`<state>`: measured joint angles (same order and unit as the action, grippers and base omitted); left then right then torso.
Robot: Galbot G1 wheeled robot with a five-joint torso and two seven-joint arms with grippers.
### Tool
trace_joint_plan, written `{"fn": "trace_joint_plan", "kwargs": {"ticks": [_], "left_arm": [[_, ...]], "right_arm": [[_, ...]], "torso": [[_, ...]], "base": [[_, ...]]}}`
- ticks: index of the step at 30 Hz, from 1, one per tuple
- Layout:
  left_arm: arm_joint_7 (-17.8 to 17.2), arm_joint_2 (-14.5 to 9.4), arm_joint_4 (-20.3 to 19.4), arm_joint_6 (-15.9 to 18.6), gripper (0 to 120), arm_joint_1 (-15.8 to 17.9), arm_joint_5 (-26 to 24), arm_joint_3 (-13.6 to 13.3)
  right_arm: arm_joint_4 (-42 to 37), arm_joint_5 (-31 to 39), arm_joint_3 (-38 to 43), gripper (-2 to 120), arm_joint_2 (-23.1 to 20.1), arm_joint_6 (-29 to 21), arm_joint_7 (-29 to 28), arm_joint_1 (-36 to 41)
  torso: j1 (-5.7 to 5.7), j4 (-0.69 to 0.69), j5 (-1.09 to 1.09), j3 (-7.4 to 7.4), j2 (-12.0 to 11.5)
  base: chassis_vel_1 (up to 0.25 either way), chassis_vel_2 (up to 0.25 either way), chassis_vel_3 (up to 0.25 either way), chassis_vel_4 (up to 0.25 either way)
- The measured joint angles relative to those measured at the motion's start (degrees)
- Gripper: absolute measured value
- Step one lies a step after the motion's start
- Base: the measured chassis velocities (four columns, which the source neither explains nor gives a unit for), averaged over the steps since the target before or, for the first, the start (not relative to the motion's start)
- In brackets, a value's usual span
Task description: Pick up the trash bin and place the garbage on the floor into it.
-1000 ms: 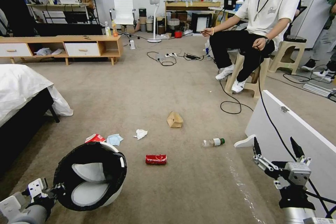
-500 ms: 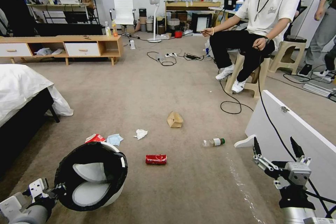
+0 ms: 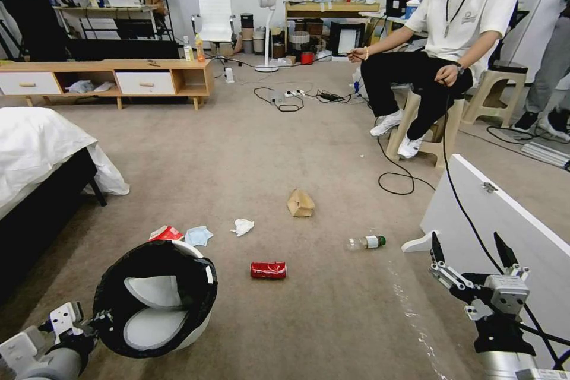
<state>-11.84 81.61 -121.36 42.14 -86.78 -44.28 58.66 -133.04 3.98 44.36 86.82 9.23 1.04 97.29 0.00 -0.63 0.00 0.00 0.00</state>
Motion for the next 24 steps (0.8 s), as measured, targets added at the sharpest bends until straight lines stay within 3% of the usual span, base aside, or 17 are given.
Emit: {"fn": "trace_joint_plan", "kwargs": {"ticks": [24], "left_arm": [[0.27, 0.14, -0.33, 0.00, 2, -0.32, 0.09, 0.21]], "right_arm": [[0.74, -0.52, 0.59, 100, 0.00, 2.27, -0.07, 0.21]], "torso": [[0.00, 0.00, 0.00, 0.00, 0.00]], "base": [[0.000, 0.000, 0.000, 0.000]]}}
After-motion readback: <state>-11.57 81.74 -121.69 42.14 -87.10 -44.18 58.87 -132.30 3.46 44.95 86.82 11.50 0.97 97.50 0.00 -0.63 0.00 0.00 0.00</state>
